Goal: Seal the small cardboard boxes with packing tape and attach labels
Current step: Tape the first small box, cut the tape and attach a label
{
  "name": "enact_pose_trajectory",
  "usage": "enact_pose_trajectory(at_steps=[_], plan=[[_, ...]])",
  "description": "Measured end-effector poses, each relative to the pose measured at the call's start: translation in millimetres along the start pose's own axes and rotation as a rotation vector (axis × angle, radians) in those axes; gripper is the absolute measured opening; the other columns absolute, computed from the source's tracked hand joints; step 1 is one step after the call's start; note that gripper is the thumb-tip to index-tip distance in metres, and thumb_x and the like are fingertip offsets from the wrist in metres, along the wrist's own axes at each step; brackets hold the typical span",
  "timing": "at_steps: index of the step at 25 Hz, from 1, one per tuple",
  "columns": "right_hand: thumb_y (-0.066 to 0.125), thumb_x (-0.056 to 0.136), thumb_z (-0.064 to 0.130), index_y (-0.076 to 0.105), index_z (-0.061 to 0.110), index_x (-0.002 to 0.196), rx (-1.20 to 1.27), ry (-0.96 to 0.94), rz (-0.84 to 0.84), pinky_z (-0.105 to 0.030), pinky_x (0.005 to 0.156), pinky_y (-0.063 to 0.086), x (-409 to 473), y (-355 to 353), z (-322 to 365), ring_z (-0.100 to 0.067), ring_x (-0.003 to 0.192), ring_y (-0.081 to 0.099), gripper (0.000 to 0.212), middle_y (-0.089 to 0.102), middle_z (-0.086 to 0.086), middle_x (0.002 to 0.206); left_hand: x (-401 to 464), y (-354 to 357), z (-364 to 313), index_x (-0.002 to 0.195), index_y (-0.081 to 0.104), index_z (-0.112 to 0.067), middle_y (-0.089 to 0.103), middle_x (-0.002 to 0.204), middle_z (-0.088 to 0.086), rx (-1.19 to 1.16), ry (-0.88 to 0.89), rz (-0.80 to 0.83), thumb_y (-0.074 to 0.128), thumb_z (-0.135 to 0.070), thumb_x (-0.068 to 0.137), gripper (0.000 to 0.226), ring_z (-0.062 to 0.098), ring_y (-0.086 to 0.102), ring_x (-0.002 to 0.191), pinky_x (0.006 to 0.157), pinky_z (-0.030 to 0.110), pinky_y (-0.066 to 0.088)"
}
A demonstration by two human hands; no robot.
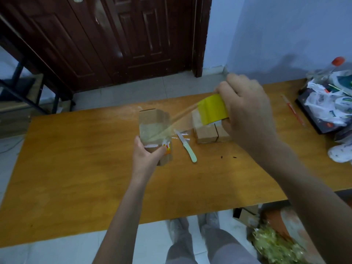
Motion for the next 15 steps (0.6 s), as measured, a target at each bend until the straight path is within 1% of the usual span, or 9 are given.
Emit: enact_pose_trajectory(at_steps=[1,2,4,5,7,9,12,14,15], plan=[[0.061,0.065,-0.006,0.052,0.008,0.089,-0.034,-0.027,0.008,-0.025,0.065,0.014,2,-1,1,-0.017,0.073,0.035,0.029,0.047,-0.007,0.083,3,-3,-3,0.112,0.053,-0.024,0.070,0.096,-0.008,-0.013,-0.002,0.012,0.078,-0.031,0.055,0.063,0.005,0.069,0.083,0.060,0.019,0.053],[0.062,0.064,-0.007,0.052,0.007,0.090,-0.041,-0.010,0.063,-0.025,0.066,0.016,1,5,0,-0.020,0.073,0.038,0.031,0.048,-0.008,0.084,6,-5,-2,0.113,0.054,-0.024,0.070,0.097,-0.007,-0.052,-0.031,0.023,0.079,-0.032,0.053,0.065,0.008,0.070,0.084,0.061,0.023,0.054],[0.066,0.063,-0.007,0.055,0.005,0.093,-0.024,0.090,0.201,-0.029,0.065,0.024,-7,26,-13,-0.024,0.074,0.044,0.034,0.051,-0.010,0.087,6,-2,1,0.113,0.057,-0.021,0.072,0.097,-0.004,-0.167,-0.070,0.063,0.080,-0.033,0.048,0.070,0.014,0.071,0.084,0.061,0.030,0.055],[0.068,0.064,-0.007,0.057,0.005,0.096,-0.006,0.138,0.262,-0.029,0.065,0.027,-12,38,-20,-0.023,0.075,0.045,0.036,0.053,-0.011,0.089,3,1,2,0.113,0.058,-0.019,0.073,0.096,-0.001,-0.216,-0.085,0.090,0.081,-0.032,0.046,0.072,0.016,0.072,0.082,0.060,0.031,0.055],[0.069,0.064,-0.008,0.058,0.005,0.100,0.032,0.176,0.331,-0.029,0.064,0.027,-20,55,-31,-0.018,0.075,0.040,0.040,0.055,-0.011,0.094,-1,7,6,0.115,0.058,-0.015,0.073,0.096,0.003,-0.290,-0.123,0.139,0.082,-0.029,0.045,0.075,0.018,0.072,0.080,0.058,0.031,0.055],[0.069,0.063,-0.010,0.058,0.004,0.100,0.057,0.183,0.341,-0.029,0.062,0.026,-22,67,-35,-0.017,0.074,0.037,0.041,0.056,-0.011,0.095,-4,10,7,0.115,0.058,-0.012,0.073,0.093,0.003,-0.347,-0.141,0.181,0.082,-0.026,0.046,0.074,0.018,0.072,0.078,0.056,0.030,0.055],[0.066,0.064,-0.010,0.057,0.006,0.100,0.067,0.189,0.385,-0.029,0.064,0.026,-27,83,-38,-0.021,0.075,0.043,0.040,0.054,-0.009,0.097,-4,15,5,0.110,0.058,-0.011,0.074,0.086,0.003,-0.409,-0.163,0.225,0.076,-0.013,0.055,0.058,0.017,0.071,0.073,0.052,0.028,0.054],[0.064,0.066,-0.008,0.056,0.007,0.101,0.078,0.185,0.398,-0.027,0.066,0.026,-27,89,-38,-0.023,0.080,0.048,0.039,0.053,-0.007,0.097,-6,17,4,0.107,0.058,-0.010,0.073,0.084,0.004,-0.439,-0.173,0.254,0.068,-0.011,0.061,0.046,0.017,0.071,0.070,0.052,0.028,0.055],[0.064,0.067,-0.007,0.055,0.009,0.101,0.080,0.182,0.404,-0.027,0.067,0.027,-28,91,-38,-0.023,0.081,0.050,0.038,0.053,-0.006,0.098,-7,19,3,0.107,0.058,-0.008,0.073,0.084,0.005,-0.454,-0.172,0.279,0.067,-0.012,0.063,0.045,0.017,0.071,0.070,0.053,0.029,0.056]])
Point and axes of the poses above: each hand's wrist, its own x-axis towards the middle knuckle, its own y-axis out of the palm, z = x × y, the point moved 8 cm from there along x, towards the middle knuckle
